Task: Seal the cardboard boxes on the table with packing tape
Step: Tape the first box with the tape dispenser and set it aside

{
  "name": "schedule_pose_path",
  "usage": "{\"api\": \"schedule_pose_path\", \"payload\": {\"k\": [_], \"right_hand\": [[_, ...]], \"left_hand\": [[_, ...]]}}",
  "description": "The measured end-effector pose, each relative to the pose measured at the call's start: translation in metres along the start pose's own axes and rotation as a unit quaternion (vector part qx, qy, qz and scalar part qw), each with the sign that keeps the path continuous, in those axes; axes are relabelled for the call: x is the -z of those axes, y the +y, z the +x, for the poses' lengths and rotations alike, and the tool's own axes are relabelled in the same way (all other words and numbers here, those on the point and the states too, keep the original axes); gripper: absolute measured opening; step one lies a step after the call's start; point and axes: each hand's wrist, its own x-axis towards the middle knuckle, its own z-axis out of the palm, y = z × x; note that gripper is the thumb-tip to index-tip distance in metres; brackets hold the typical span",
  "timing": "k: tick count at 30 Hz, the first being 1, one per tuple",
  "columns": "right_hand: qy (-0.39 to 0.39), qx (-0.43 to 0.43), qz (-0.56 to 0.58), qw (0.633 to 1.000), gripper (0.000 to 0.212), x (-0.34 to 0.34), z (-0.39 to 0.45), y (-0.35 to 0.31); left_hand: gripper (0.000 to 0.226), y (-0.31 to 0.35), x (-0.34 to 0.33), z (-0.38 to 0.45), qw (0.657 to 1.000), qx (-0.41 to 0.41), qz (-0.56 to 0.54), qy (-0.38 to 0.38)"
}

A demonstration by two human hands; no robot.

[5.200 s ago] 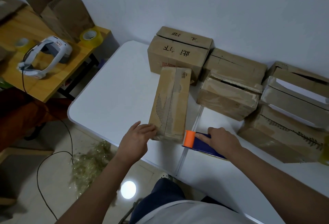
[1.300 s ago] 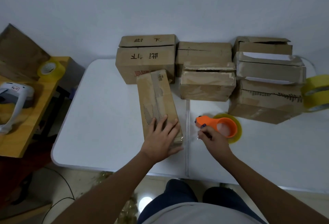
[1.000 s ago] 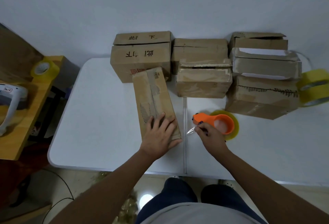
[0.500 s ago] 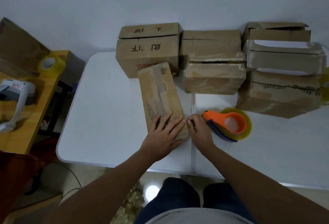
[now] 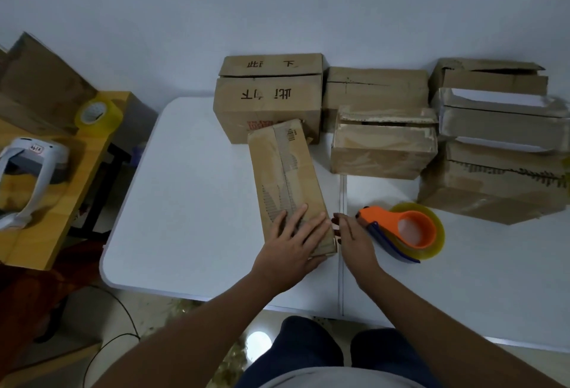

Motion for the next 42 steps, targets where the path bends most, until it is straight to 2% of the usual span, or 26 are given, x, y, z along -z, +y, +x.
{"api": "schedule_pose_path", "payload": {"k": [2,4,8,13,15,19,21,22,24,25,27,28,30,32,33,34,35,36,38,40,42], "right_hand": [[-0.024,-0.013,0.05,0.998,0.04,-0.002,-0.021,-0.01],[-0.067,0.006,0.045,0.997,0.045,-0.01,-0.035,-0.017],[-0.079,0.029,0.028,0.996,0.047,-0.015,-0.036,-0.017],[-0.149,-0.021,0.061,0.987,0.051,0.008,-0.029,-0.009],[-0.15,-0.012,0.073,0.986,0.047,0.01,-0.029,-0.003],[-0.133,0.025,0.024,0.99,0.043,0.002,-0.03,-0.004],[-0.119,0.023,0.006,0.993,0.043,0.003,-0.032,-0.009],[-0.116,0.022,-0.005,0.993,0.044,0.004,-0.033,-0.011],[-0.124,0.023,-0.042,0.991,0.046,0.008,-0.035,-0.014],[-0.123,0.022,-0.062,0.99,0.048,0.011,-0.036,-0.016],[-0.094,0.052,-0.117,0.987,0.055,0.017,-0.04,-0.02],[-0.073,0.106,-0.169,0.977,0.059,0.019,-0.042,-0.023],[-0.066,0.245,-0.297,0.921,0.066,0.019,-0.042,-0.03],[-0.109,0.338,-0.409,0.841,0.072,0.011,-0.038,-0.037],[-0.125,0.366,-0.452,0.804,0.074,0.006,-0.034,-0.038],[-0.136,0.384,-0.486,0.773,0.076,0.0,-0.029,-0.039],[-0.144,0.391,-0.513,0.751,0.078,-0.005,-0.024,-0.039],[-0.148,0.39,-0.531,0.737,0.08,-0.01,-0.02,-0.039],[-0.143,0.383,-0.555,0.725,0.081,-0.016,-0.015,-0.035],[-0.122,0.38,-0.57,0.719,0.079,-0.02,-0.017,-0.031],[-0.099,0.378,-0.572,0.721,0.076,-0.022,-0.022,-0.027]], "left_hand": [[0.065,0.0,0.0,0.0,1.0,0.0,0.0,0.002],[0.065,0.0,0.0,0.0,1.0,0.001,0.003,0.007],[0.066,0.001,0.0,0.0,1.0,0.011,0.008,0.01],[0.066,0.002,0.002,0.001,1.0,0.014,0.014,-0.007],[0.067,0.001,0.001,0.002,1.0,0.012,0.016,-0.004],[0.069,0.002,0.005,0.001,1.0,0.013,-0.016,-0.022],[0.069,0.0,0.01,0.002,0.997,0.005,-0.072,-0.011],[0.067,-0.002,0.014,0.003,0.99,0.008,-0.137,0.006],[0.054,-0.011,0.034,0.002,0.945,0.068,-0.316,0.047],[0.047,-0.017,0.045,-0.001,0.911,0.136,-0.38,0.09],[0.039,-0.029,0.059,-0.015,0.819,0.31,-0.454,0.165],[0.034,-0.034,0.061,-0.025,0.764,0.387,-0.484,0.18],[0.024,-0.041,0.051,-0.048,0.631,0.489,-0.579,0.167],[0.024,-0.04,0.032,-0.07,0.466,0.528,-0.699,0.124],[0.03,-0.036,0.023,-0.079,0.395,0.535,-0.74,0.099],[0.037,-0.03,0.016,-0.087,0.342,0.535,-0.769,0.076],[0.043,-0.023,0.012,-0.092,0.306,0.53,-0.788,0.059],[0.046,-0.016,0.009,-0.095,0.283,0.522,-0.803,0.052],[0.049,-0.005,0.011,-0.095,0.26,0.509,-0.818,0.06],[0.047,-0.001,0.015,-0.095,0.26,0.505,-0.819,0.081],[0.041,-0.001,0.017,-0.098,0.279,0.499,-0.814,0.099]]}}
